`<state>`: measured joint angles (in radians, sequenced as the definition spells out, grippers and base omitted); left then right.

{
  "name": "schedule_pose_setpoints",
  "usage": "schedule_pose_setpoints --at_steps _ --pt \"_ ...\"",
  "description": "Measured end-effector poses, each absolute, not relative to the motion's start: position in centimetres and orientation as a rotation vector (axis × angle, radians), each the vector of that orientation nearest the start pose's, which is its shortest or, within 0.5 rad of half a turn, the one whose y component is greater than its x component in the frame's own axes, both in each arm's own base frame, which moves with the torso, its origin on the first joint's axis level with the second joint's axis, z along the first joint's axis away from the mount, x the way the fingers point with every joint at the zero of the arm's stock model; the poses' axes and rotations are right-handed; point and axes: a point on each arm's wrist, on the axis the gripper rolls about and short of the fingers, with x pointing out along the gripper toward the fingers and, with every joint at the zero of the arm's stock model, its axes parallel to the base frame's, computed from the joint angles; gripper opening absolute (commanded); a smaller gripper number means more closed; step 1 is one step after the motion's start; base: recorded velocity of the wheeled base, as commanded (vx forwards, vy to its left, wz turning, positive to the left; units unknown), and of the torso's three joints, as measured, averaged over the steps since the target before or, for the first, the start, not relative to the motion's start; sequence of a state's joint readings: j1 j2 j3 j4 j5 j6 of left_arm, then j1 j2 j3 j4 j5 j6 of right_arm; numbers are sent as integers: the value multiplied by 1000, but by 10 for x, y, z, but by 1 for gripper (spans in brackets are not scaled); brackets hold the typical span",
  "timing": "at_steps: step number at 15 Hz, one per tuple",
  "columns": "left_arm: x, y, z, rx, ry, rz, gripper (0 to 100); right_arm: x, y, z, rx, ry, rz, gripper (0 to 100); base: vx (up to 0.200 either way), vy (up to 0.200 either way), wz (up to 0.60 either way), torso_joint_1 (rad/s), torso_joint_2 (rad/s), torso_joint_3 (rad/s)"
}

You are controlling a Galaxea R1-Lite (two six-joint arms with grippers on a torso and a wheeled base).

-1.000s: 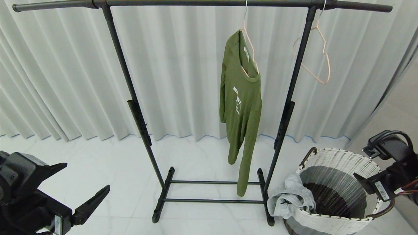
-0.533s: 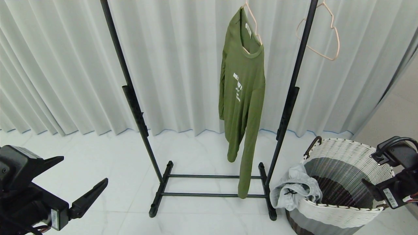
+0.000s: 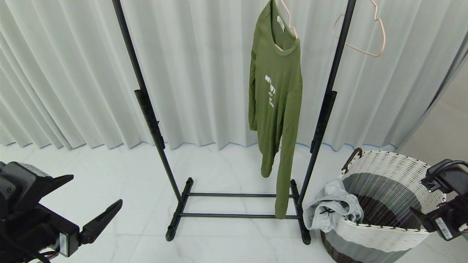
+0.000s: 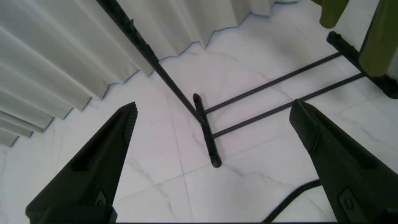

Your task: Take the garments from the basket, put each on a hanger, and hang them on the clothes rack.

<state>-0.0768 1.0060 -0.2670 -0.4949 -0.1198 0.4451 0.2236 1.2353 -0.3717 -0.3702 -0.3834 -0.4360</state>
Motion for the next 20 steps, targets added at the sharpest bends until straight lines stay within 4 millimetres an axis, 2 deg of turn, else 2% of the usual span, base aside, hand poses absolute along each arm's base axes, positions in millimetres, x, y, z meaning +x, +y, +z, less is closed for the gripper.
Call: schedule_pose_setpoints --at_steps 1,6,11,16,20 --pt "119 -12 167 433 200 -248 100 158 28 150 -571 505 -30 100 0 0 0 0 0 0" --pt "123 -16 166 423 209 -279 100 155 29 139 -540 532 64 100 200 0 0 -2 2 7" --pt "134 -21 168 419 226 -308 100 157 37 126 -419 590 88 100 200 0 0 1 1 2" --pt "143 -29 165 421 252 -365 100 154 61 101 -377 698 188 100 0 0 0 0 0 0" --pt "143 -35 162 426 261 -404 100 151 64 82 -410 793 208 100 0 0 0 0 0 0"
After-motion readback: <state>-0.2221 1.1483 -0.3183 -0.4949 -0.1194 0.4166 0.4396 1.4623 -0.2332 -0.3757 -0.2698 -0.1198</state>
